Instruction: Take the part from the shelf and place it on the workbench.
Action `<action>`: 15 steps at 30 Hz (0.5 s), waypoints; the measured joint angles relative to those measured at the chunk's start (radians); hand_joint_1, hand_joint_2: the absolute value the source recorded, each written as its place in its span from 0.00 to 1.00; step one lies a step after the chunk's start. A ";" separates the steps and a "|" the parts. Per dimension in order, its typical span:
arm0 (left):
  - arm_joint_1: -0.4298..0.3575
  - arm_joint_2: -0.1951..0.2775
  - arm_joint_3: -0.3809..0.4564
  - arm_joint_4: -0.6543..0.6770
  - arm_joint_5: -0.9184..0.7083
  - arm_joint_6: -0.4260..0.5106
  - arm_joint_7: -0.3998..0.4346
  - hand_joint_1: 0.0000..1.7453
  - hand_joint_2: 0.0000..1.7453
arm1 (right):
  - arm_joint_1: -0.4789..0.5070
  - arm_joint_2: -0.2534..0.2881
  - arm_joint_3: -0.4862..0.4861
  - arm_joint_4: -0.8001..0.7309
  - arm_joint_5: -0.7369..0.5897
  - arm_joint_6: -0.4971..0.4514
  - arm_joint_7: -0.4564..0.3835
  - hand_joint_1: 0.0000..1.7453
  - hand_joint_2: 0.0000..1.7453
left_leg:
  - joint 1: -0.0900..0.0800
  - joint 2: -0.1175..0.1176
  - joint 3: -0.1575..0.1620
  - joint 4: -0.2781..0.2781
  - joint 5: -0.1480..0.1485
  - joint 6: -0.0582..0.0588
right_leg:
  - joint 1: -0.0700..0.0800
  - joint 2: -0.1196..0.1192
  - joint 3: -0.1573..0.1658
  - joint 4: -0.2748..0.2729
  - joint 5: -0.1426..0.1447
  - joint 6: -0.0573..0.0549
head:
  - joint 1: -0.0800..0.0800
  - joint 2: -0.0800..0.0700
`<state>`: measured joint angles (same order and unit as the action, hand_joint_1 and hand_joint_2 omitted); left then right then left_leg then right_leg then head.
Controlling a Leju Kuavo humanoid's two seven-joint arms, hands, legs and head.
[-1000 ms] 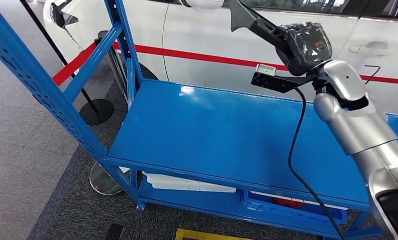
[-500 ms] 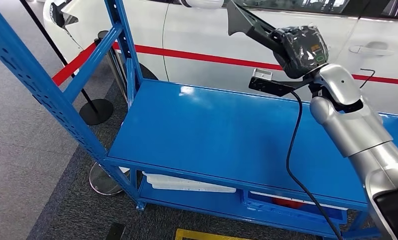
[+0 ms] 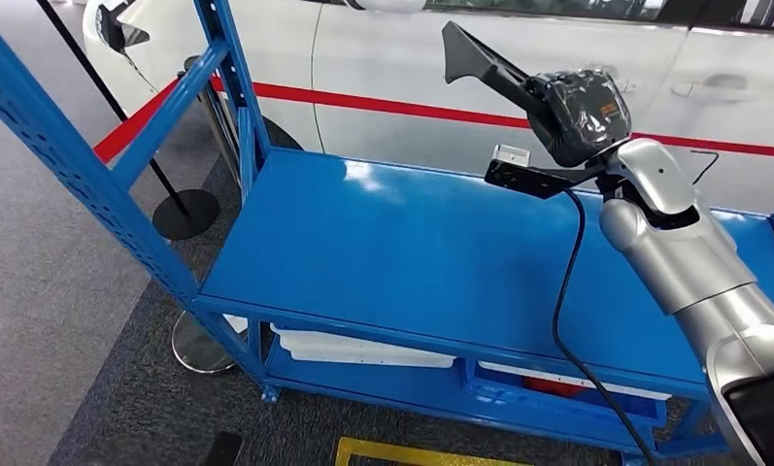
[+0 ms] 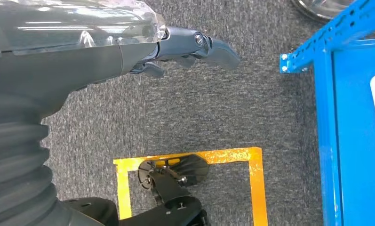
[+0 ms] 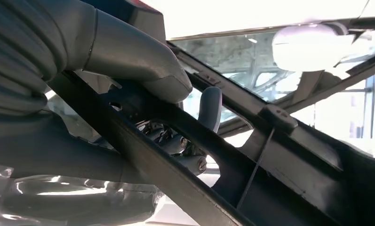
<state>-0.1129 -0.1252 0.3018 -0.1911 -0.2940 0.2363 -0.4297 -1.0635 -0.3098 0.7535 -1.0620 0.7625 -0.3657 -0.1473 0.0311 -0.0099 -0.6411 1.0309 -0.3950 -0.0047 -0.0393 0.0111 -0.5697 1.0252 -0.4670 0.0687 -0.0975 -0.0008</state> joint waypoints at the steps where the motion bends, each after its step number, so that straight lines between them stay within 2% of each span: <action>1: 0.001 0.000 -0.001 0.000 -0.001 0.004 -0.001 0.00 1.00 | 0.000 0.000 0.000 0.002 -0.004 -0.002 0.000 1.00 1.00 | 0.000 -0.001 -0.003 -0.001 0.005 -0.008 | 0.004 0.003 -0.006 0.003 0.005 -0.012 | 0.000 0.000; 3: 0.003 0.000 -0.002 0.000 -0.003 0.010 -0.001 0.00 1.00 | 0.000 0.001 0.001 0.007 -0.012 -0.002 -0.002 1.00 1.00 | 0.001 -0.001 -0.011 0.003 0.002 -0.021 | 0.004 0.000 -0.018 0.001 0.014 -0.033 | 0.000 0.000; 4: 0.004 0.000 -0.002 0.000 -0.005 0.012 -0.001 0.00 1.00 | -0.001 0.002 0.002 0.009 -0.016 -0.001 -0.002 1.00 1.00 | 0.003 0.000 -0.021 0.022 -0.018 -0.024 | 0.004 -0.002 -0.024 -0.001 0.021 -0.045 | 0.000 0.000; 6: 0.004 0.001 -0.002 0.000 -0.008 0.015 -0.001 0.00 1.00 | -0.004 0.004 0.003 0.014 -0.023 -0.001 -0.003 1.00 1.00 | 0.003 0.004 -0.055 0.120 -0.100 -0.025 | 0.008 -0.007 -0.040 -0.003 0.036 -0.066 | 0.000 0.000; 7: 0.004 0.001 -0.003 0.000 -0.009 0.015 -0.001 0.00 1.00 | -0.005 0.004 0.004 0.017 -0.026 -0.001 -0.003 1.00 1.00 | 0.002 0.005 -0.075 0.189 -0.143 -0.023 | 0.013 -0.008 -0.049 -0.002 0.043 -0.072 | 0.000 0.000; 8: 0.004 0.001 -0.003 0.000 -0.011 0.015 -0.001 0.00 1.00 | -0.005 0.004 0.004 0.019 -0.030 -0.001 -0.004 1.00 1.00 | 0.000 0.005 -0.089 0.251 -0.173 -0.022 | 0.018 -0.009 -0.058 -0.002 0.050 -0.076 | 0.000 0.000; 9: 0.004 0.001 -0.004 0.000 -0.013 0.016 -0.001 0.00 1.00 | -0.005 0.004 0.005 0.022 -0.036 -0.001 -0.005 1.00 1.00 | -0.002 0.005 -0.091 0.288 -0.184 -0.019 | 0.023 -0.009 -0.068 -0.001 0.058 -0.079 | 0.000 0.000; 10: 0.003 0.001 -0.005 0.000 -0.015 0.018 -0.001 0.00 1.00 | -0.006 0.004 0.005 0.025 -0.042 -0.001 -0.007 1.00 1.00 | -0.005 0.005 -0.076 0.289 -0.176 -0.014 | 0.028 -0.009 -0.078 0.000 0.065 -0.080 | 0.000 0.000; 11: 0.003 0.001 -0.007 0.000 -0.018 0.021 -0.001 0.00 1.00 | -0.009 0.004 0.005 0.029 -0.048 0.000 -0.009 1.00 1.00 | -0.009 0.005 -0.043 0.253 -0.154 -0.006 | 0.033 -0.008 -0.087 0.001 0.073 -0.081 | 0.000 0.000; 12: 0.002 0.001 -0.008 0.000 -0.020 0.024 -0.001 0.00 1.00 | -0.014 0.004 0.005 0.032 -0.055 0.001 -0.010 1.00 1.00 | -0.014 0.005 0.004 0.189 -0.132 0.005 | 0.036 -0.008 -0.095 0.002 0.080 -0.081 | 0.000 0.000; 14: -0.002 0.004 -0.008 0.000 -0.022 0.027 0.000 0.00 1.00 | -0.031 0.004 0.006 0.040 -0.064 0.005 -0.012 1.00 1.00 | -0.025 0.006 0.091 0.056 -0.116 0.023 | 0.041 -0.009 -0.109 0.002 0.096 -0.076 | 0.000 0.000; 15: -0.003 0.005 -0.009 0.000 -0.023 0.028 0.000 0.00 1.00 | -0.039 0.004 0.006 0.044 -0.067 0.006 -0.012 1.00 1.00 | -0.030 0.006 0.112 0.017 -0.115 0.027 | 0.040 -0.010 -0.112 0.001 0.104 -0.071 | 0.000 0.000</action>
<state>-0.1158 -0.1201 0.2930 -0.1911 -0.3166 0.2646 -0.4293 -1.1030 -0.3058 0.7596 -1.0180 0.6952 -0.3592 -0.1591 0.0010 -0.0041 -0.5295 1.0477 -0.5105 0.0228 0.0006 0.0010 -0.6817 1.0265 -0.3632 -0.0018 -0.0977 -0.0008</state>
